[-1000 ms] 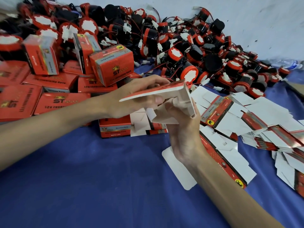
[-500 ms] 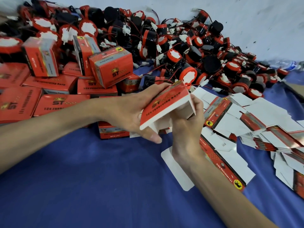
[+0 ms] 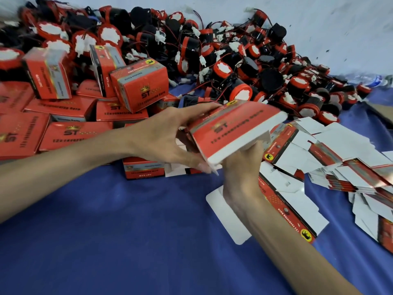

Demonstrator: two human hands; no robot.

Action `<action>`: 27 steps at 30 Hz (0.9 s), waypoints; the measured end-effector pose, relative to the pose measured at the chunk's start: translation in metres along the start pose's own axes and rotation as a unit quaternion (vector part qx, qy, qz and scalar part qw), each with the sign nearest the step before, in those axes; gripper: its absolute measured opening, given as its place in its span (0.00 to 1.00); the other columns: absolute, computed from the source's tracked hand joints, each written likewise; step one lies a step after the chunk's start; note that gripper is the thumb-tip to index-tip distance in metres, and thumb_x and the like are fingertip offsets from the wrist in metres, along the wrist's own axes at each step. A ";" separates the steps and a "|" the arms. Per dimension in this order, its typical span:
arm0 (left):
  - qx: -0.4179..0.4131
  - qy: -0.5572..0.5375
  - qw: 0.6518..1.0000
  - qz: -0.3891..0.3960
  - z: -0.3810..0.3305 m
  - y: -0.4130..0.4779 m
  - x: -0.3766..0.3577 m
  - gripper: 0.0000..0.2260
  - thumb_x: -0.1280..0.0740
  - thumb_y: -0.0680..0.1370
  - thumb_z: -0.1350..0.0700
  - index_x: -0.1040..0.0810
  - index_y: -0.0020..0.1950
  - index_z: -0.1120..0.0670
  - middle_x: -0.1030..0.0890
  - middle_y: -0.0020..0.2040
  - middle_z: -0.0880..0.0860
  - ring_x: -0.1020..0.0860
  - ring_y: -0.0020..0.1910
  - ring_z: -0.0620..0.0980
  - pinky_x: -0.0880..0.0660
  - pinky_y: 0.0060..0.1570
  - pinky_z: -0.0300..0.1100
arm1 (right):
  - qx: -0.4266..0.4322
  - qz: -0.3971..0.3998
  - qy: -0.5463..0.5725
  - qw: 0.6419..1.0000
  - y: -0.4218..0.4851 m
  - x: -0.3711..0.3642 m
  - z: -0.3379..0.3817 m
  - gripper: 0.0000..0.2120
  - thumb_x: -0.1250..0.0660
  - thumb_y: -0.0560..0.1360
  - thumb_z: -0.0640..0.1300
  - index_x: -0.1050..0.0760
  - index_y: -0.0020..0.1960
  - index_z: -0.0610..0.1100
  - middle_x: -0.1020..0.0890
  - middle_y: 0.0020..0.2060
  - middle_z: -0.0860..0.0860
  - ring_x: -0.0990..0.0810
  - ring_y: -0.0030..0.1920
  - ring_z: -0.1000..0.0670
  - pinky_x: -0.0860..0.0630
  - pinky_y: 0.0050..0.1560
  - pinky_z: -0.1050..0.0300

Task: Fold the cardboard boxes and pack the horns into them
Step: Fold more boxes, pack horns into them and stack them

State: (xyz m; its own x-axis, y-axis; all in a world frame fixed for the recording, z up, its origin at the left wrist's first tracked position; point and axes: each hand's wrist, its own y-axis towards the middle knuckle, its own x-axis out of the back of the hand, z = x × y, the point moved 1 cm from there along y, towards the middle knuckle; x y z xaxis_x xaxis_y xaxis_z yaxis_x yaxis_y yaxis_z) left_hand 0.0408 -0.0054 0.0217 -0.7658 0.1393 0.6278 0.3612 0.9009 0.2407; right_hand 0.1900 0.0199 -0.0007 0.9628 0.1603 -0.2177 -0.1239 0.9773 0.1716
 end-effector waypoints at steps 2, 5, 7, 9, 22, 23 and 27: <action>0.018 -0.056 0.997 -0.040 -0.003 0.002 0.000 0.39 0.22 0.63 0.44 0.35 0.69 0.43 0.22 0.58 0.35 0.23 0.58 0.37 0.25 0.54 0.32 | -0.010 0.039 0.045 0.998 -0.001 0.000 0.006 0.26 0.34 0.68 0.42 0.31 0.63 0.34 0.23 0.53 0.36 0.21 0.49 0.43 0.21 0.47 0.48; 0.035 -0.113 0.990 -0.072 0.002 0.002 0.006 0.42 0.22 0.61 0.40 0.37 0.70 0.43 0.24 0.63 0.42 0.22 0.61 0.43 0.23 0.59 0.43 | -0.010 0.098 0.069 0.993 -0.006 -0.001 0.011 0.25 0.29 0.65 0.42 0.28 0.59 0.35 0.20 0.42 0.44 0.18 0.44 0.41 0.18 0.43 0.48; 0.031 -0.147 0.986 -0.069 0.004 0.002 0.008 0.46 0.24 0.61 0.34 0.41 0.73 0.44 0.27 0.67 0.48 0.23 0.62 0.49 0.23 0.60 0.50 | -0.003 0.093 0.062 0.994 -0.009 0.000 0.013 0.25 0.27 0.62 0.47 0.26 0.54 0.35 0.18 0.41 0.44 0.17 0.42 0.45 0.18 0.42 0.53; 0.030 -0.172 0.984 -0.043 0.006 0.001 0.008 0.51 0.26 0.60 0.31 0.47 0.76 0.46 0.31 0.68 0.51 0.23 0.62 0.53 0.23 0.59 0.53 | -0.005 0.042 0.063 0.997 -0.006 0.001 0.012 0.25 0.29 0.68 0.40 0.30 0.61 0.32 0.19 0.51 0.38 0.18 0.51 0.39 0.20 0.50 0.42; 0.025 -0.187 0.981 -0.053 0.002 0.002 0.007 0.32 0.30 0.70 0.59 0.39 0.72 0.54 0.24 0.63 0.52 0.24 0.62 0.48 0.26 0.59 0.44 | 0.040 0.061 -0.071 0.995 -0.002 0.001 0.010 0.28 0.32 0.74 0.41 0.40 0.69 0.47 0.22 0.57 0.52 0.19 0.55 0.48 0.20 0.50 0.44; 0.021 -0.191 0.981 -0.041 0.003 0.001 0.006 0.36 0.27 0.70 0.56 0.41 0.73 0.55 0.26 0.64 0.53 0.24 0.63 0.47 0.26 0.59 0.43 | 0.053 0.055 -0.090 0.993 -0.001 0.002 0.010 0.28 0.33 0.73 0.41 0.41 0.69 0.47 0.21 0.53 0.58 0.19 0.53 0.53 0.19 0.49 0.48; 0.023 -0.131 0.991 -0.006 -0.008 -0.006 0.002 0.35 0.31 0.68 0.34 0.32 0.65 0.56 0.22 0.60 0.36 0.25 0.61 0.35 0.28 0.56 0.30 | 0.084 0.066 -0.160 0.981 -0.005 0.002 0.006 0.34 0.37 0.70 0.44 0.47 0.73 0.47 0.22 0.44 0.66 0.21 0.41 0.66 0.24 0.39 0.69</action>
State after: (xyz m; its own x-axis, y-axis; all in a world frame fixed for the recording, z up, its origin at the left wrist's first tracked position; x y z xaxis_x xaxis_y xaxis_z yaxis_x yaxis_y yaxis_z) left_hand 0.0413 -0.0142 0.0277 -0.8840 0.2256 0.4095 0.3319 0.9197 0.2097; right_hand 0.1937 0.0141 0.0041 0.9702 0.2068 0.1260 -0.2380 0.9097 0.3404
